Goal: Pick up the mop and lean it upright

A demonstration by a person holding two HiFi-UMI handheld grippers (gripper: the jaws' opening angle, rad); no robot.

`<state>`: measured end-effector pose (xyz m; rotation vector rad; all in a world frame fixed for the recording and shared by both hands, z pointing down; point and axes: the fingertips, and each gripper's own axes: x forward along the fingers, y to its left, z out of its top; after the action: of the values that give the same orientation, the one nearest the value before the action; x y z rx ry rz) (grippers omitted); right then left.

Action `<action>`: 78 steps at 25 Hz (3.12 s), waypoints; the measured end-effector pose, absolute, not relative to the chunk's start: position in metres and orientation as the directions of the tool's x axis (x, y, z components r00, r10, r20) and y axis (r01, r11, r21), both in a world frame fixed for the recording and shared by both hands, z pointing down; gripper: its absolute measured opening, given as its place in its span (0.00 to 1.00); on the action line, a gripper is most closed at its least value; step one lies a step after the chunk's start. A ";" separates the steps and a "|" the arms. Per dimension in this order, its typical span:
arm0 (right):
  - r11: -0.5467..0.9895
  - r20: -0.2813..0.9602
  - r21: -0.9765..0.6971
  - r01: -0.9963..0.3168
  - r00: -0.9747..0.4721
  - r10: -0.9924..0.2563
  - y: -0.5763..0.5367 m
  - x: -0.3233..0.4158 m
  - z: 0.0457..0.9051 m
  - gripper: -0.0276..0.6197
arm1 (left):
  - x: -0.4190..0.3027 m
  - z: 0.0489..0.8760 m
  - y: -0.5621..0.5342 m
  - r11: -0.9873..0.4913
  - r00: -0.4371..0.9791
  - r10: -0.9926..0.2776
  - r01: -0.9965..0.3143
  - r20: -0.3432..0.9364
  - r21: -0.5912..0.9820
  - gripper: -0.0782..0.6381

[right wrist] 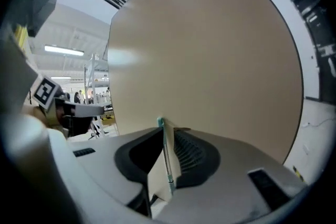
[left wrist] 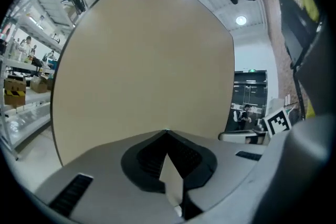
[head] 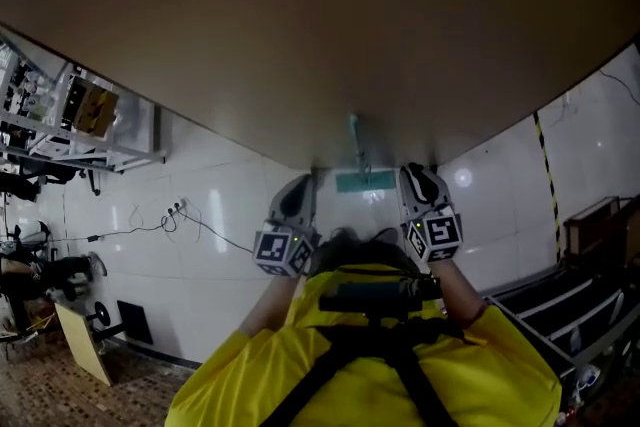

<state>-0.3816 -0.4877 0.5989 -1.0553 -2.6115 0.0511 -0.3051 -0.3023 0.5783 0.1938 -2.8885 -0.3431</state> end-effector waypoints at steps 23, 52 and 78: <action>0.912 0.388 0.032 0.409 -0.846 0.366 -0.352 -0.472 0.715 0.23 | -0.247 0.594 -0.251 0.962 -0.963 -0.070 0.004 0.260 0.272 0.11; 0.785 -0.038 0.008 0.620 -0.784 0.620 -0.465 -0.286 0.397 0.21 | -0.250 0.520 -0.210 0.954 -0.982 -0.156 -0.122 0.107 0.275 0.11; 0.809 0.084 -0.014 0.587 -0.806 0.586 -0.448 -0.319 0.498 0.20 | -0.239 0.534 -0.212 0.945 -0.973 -0.191 -0.146 0.132 0.292 0.11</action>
<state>-0.3187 -0.4482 0.4975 -0.9448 -2.9077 -0.0196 -0.2391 -0.2117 0.5341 0.2558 -2.9412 -0.4231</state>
